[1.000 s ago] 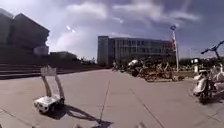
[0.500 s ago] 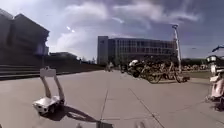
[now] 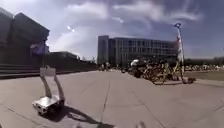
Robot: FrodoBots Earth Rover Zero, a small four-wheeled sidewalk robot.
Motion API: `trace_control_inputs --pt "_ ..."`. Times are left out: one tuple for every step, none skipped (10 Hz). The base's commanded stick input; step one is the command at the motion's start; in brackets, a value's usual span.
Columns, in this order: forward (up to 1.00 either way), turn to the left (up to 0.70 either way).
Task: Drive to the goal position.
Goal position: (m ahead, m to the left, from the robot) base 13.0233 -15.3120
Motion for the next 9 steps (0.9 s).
trace_control_inputs --pt "0.70 0.03" --pt "0.70 0.03" --pt "0.70 0.03" --pt "0.70 0.03" --pt "0.70 0.03" --pt "0.70 0.03" --pt "0.70 0.03" --pt "0.70 0.03" --pt "0.70 0.03"
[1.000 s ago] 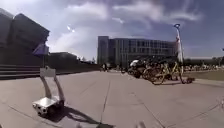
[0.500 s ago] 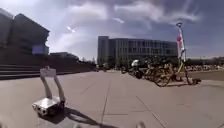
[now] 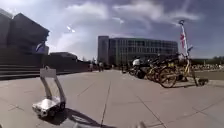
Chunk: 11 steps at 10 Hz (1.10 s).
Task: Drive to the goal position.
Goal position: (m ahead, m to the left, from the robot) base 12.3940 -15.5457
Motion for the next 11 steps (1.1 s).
trace_control_inputs --pt "0.70 0.03" --pt "0.70 0.03" --pt "0.70 0.03" --pt "0.70 0.03" --pt "0.70 0.03" --pt "0.70 0.03" --pt "0.70 0.00" --pt "0.70 -0.11" --pt "0.70 -0.05" --pt "0.70 0.03" --pt "0.70 0.03"
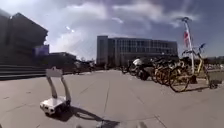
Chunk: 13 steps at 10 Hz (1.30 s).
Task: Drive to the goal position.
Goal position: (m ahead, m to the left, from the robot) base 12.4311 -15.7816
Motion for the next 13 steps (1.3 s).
trace_control_inputs --pt "0.70 0.03" --pt "0.70 0.03" --pt "0.70 -0.02" --pt "0.70 -0.11" --pt "0.70 -0.11" --pt "0.70 -0.02" --pt "0.70 -0.11" --pt "0.70 -0.05" --pt "0.70 0.03" --pt "0.70 0.03" --pt "0.70 0.03" --pt "0.70 0.03" --pt "0.70 0.03"
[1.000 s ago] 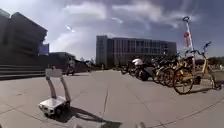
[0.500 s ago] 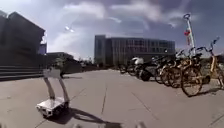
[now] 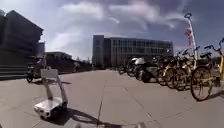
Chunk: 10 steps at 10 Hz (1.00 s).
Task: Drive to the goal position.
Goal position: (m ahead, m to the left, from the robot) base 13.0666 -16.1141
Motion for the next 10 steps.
trace_control_inputs --pt "0.70 0.00" --pt "0.70 -0.08" --pt "0.70 0.03" --pt "0.70 0.03" --pt "0.70 0.03" --pt "0.70 0.03" --pt "0.70 0.03" --pt "0.70 0.03" --pt "0.70 0.03" --pt "0.70 0.03"
